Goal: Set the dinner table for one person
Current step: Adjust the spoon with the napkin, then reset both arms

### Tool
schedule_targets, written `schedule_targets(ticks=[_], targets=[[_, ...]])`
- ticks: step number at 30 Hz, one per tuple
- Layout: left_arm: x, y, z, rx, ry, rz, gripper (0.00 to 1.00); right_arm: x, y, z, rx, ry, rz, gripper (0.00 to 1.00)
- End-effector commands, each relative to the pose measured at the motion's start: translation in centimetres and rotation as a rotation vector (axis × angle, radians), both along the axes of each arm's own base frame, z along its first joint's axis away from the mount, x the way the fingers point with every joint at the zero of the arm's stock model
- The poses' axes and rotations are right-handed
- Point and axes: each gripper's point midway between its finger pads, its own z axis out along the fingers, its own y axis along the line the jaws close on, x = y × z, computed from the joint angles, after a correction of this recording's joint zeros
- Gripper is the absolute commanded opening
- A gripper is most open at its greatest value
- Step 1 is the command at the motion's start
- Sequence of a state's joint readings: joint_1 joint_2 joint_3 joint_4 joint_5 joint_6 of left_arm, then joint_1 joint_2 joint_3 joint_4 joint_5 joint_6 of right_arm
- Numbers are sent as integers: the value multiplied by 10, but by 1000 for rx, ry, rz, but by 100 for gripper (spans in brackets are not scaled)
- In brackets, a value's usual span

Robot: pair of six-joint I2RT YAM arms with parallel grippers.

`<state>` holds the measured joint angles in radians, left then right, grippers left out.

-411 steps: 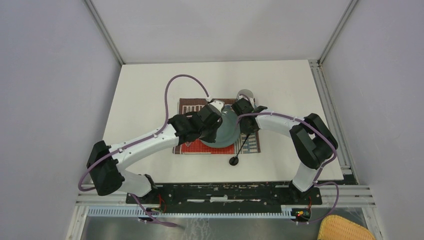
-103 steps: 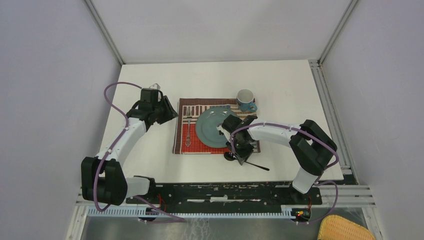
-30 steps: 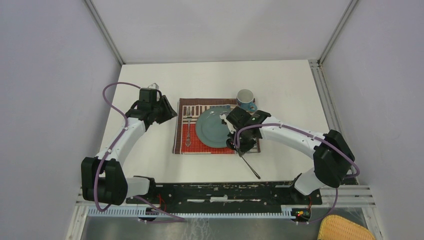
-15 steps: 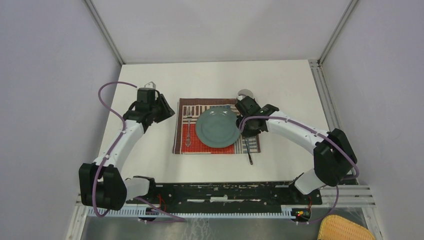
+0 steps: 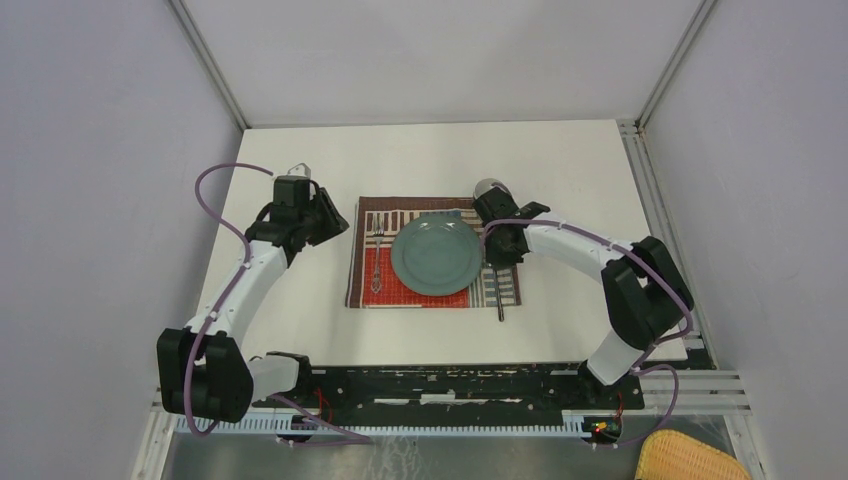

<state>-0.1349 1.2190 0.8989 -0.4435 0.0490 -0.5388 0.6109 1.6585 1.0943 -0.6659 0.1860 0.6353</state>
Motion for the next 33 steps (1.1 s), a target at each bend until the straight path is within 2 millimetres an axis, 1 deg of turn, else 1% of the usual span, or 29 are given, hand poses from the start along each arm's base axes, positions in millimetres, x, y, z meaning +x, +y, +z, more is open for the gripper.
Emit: schedule_targets(ticks=[1,8,13,26,33], targets=[[6,3,14,-8,-49,23,46,33,4,22,43,-90,-75,0],[6,3,15,-7,-55,25,46,50,-2,25,53,-79,-112,0],[5,3,13,-7,-55,26,46,58,-1,21,60,-60,-117,0],[7,5,12,3,-55,32,46,52,0,-2,58,-6,-117,0],[8,6,13,8,-58,29,46,51,1,-20,50,26,-124,0]])
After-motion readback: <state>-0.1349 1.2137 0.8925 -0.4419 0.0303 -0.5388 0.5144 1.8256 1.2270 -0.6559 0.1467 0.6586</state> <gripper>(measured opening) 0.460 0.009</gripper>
